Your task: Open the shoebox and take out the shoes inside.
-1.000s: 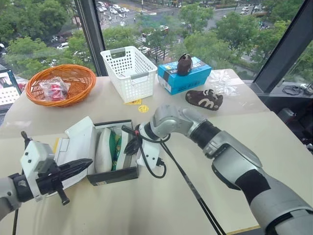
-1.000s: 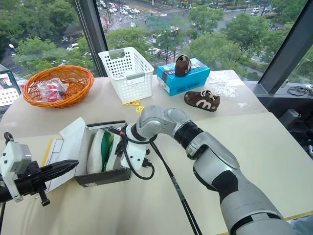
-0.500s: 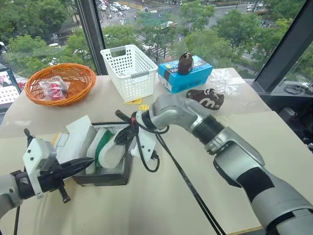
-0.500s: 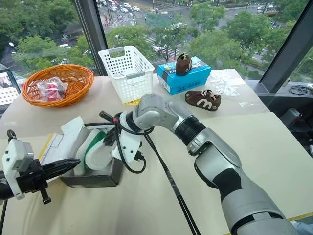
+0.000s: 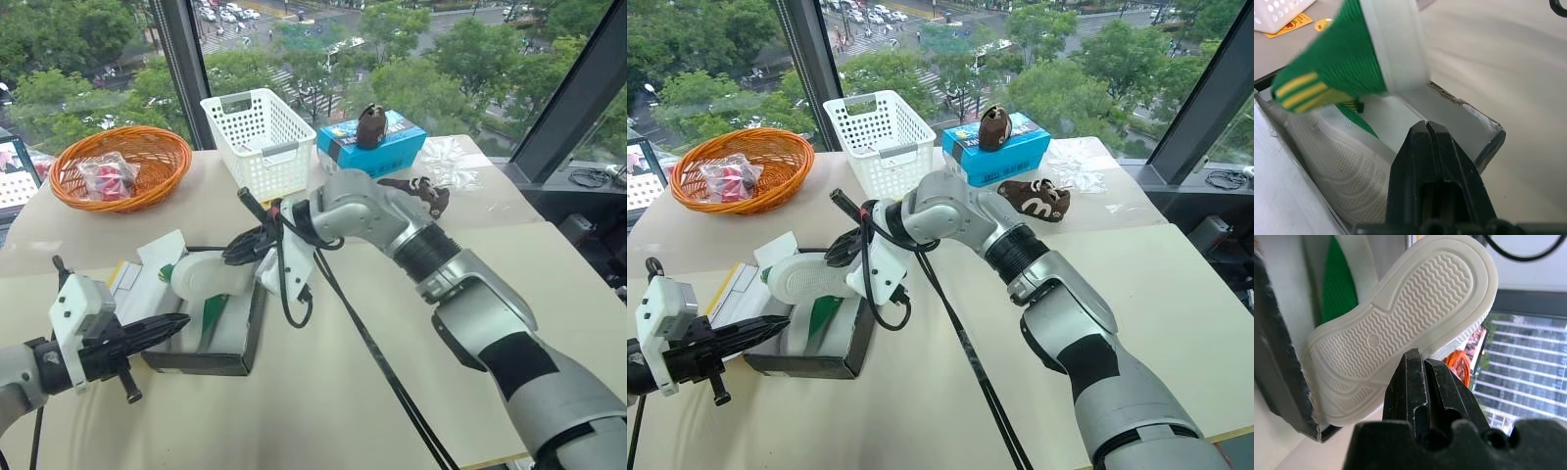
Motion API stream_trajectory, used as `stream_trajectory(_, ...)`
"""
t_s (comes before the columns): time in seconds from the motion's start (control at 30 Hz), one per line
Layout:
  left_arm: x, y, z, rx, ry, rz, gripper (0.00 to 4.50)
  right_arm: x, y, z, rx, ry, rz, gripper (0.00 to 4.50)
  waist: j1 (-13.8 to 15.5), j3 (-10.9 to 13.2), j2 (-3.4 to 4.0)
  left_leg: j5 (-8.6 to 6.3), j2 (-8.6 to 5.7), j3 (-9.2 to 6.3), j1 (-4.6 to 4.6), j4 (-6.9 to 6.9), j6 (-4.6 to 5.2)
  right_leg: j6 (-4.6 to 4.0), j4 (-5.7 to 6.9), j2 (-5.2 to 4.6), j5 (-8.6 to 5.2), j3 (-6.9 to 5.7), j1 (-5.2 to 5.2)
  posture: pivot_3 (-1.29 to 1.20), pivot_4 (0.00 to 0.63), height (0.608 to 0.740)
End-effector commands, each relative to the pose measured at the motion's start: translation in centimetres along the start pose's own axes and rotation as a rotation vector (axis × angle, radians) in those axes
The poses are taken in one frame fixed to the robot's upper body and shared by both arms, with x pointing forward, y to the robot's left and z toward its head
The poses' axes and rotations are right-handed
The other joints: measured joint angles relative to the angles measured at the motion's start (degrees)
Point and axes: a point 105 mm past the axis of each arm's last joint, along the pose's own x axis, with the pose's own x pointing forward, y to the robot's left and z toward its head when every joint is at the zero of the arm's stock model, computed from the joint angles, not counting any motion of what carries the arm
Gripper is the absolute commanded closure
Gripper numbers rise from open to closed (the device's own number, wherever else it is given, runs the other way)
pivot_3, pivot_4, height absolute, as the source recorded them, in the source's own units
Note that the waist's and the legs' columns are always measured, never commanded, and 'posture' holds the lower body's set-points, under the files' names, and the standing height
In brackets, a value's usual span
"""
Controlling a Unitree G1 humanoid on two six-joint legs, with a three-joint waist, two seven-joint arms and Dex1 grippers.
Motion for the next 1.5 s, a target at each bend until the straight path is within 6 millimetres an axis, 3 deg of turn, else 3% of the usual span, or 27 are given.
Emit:
stream_trajectory(0.03, 0.0, 0.0, 0.6, 0.032, 0.0, -0.01, 4.5, -1.5, -3.7, -0.6, 0.038, 0.02, -0.133, 4.47, 0.0, 0.0, -0.01, 0.0, 0.0, 0.0, 0.0, 0.0, 0.0, 0.0, -0.01, 0.0, 0.0, 0.0, 0.0, 0.0, 0.15, 0.736)
stream_trajectory(0.2, 0.1, 0.0, 0.4, 0.03, 0.006, -0.017, 4.5, -2.5, -6.3, -1.3, 0.313, -0.04, -0.248, 4.47, -0.1, 0.04, -0.01, 0.0, 0.02, 0.0, 0.0, -0.01, 0.0, -0.01, -0.01, 0.01, 0.01, 0.02, 0.0, 0.0, 0.15, 0.736)
stream_trajectory(0.37, 0.4, 0.1, 0.4, 0.03, 0.008, -0.028, 4.5, -5.4, -8.5, -4.0, 0.57, -0.027, -0.39, 4.47, 0.2, 0.07, 0.03, 0.0, 0.03, -0.06, -0.01, -0.04, -0.01, -0.03, -0.03, -0.04, 0.02, 0.02, 0.0, 0.0, 0.15, 0.736)
stream_trajectory(0.47, 0.4, 0.1, 0.4, 0.03, 0.007, -0.032, 4.5, -6.5, -9.0, -4.7, 0.617, -0.017, -0.423, 4.47, 0.27, 0.06, 0.03, -0.01, 0.01, -0.09, -0.02, -0.1, -0.01, -0.03, -0.1, -0.07, 0.02, 0.01, 0.01, 0.0, 0.15, 0.736)
stream_trajectory(0.63, 0.7, 0.1, 0.3, 0.031, 0.007, -0.047, 4.5, -10.6, -9.2, -7.2, 0.715, 0.091, -0.494, 4.47, 0.32, 0.11, 0.05, -0.01, 0.0, -0.08, -0.12, -0.22, -0.03, -0.02, -0.14, -0.08, 0.02, 0.01, -0.07, 0.0, 0.15, 0.736)
stream_trajectory(0.73, 1.0, 0.1, 0.3, 0.031, 0.004, -0.059, 4.5, -13.4, -6.5, -9.6, 0.713, 0.293, -0.46, 4.47, 0.38, 0.11, 0.05, -0.03, -0.01, -0.09, -0.21, -0.25, -0.04, -0.02, -0.17, -0.09, 0.02, 0.0, -0.14, 0.0, 0.15, 0.736)
stream_trajectory(0.9, 1.3, 0.1, 0.2, 0.027, 0.004, -0.07, 4.5, -16.0, -1.5, -11.8, 0.704, 0.534, -0.344, 4.47, -0.05, 0.11, 0.05, -0.05, -0.04, -0.03, -0.22, -0.32, -0.05, -0.01, -0.32, -0.08, 0.02, 0.05, -0.13, 0.0, 0.15, 0.736)
stream_trajectory(1.03, 1.6, 0.0, 0.2, 0.022, -0.006, -0.086, 4.5, -18.5, 6.2, -13.2, 0.615, 0.821, -0.11, 4.47, 0.01, 0.12, 0.06, -0.05, -0.03, -0.02, -0.22, -0.35, -0.05, -0.01, -0.3, -0.05, 0.02, 0.06, -0.14, 0.0, 0.15, 0.736)
stream_trajectory(1.2, 1.8, -0.3, 0.0, 0.011, -0.007, -0.097, 4.5, -17.9, 13.5, -11.7, 0.588, 0.881, 0.074, 4.47, -0.01, 0.16, 0.13, -0.05, -0.13, 0.07, -0.19, -0.31, -0.04, 0.09, -0.22, 0.0, -0.02, 0.08, -0.13, 0.0, 0.15, 0.736)
stream_trajectory(1.3, 1.8, -0.4, 0.1, 0.009, -0.008, -0.1, 4.5, -17.5, 16.3, -10.4, 0.597, 0.901, 0.124, 4.47, 0.03, 0.04, -0.04, -0.08, -0.03, 0.04, 0.1, -0.31, -0.01, 0.13, -0.23, 0.06, -0.08, 0.09, 0.19, 0.0, 0.15, 0.736)
stream_trajectory(1.4, 1.8, -0.4, 0.1, 0.009, -0.008, -0.101, 4.5, -16.6, 17.6, -8.6, 0.611, 0.891, 0.134, 4.47, 0.43, -0.06, -0.18, -0.07, -0.08, 0.09, 0.28, -0.19, 0.0, 0.18, -0.13, 0.21, -0.1, 0.07, 0.33, 0.0, 0.15, 0.736)
stream_trajectory(1.5, 1.8, -0.3, 0.1, 0.01, -0.007, -0.103, 4.5, -15.0, 17.3, -6.9, 0.633, 0.847, 0.106, 4.47, 1.54, -0.14, -0.32, -0.05, -0.06, 0.06, 1.0, -0.19, 0.02, 0.65, -0.25, 0.28, -0.45, 0.04, 1.16, 0.0, 0.15, 0.736)
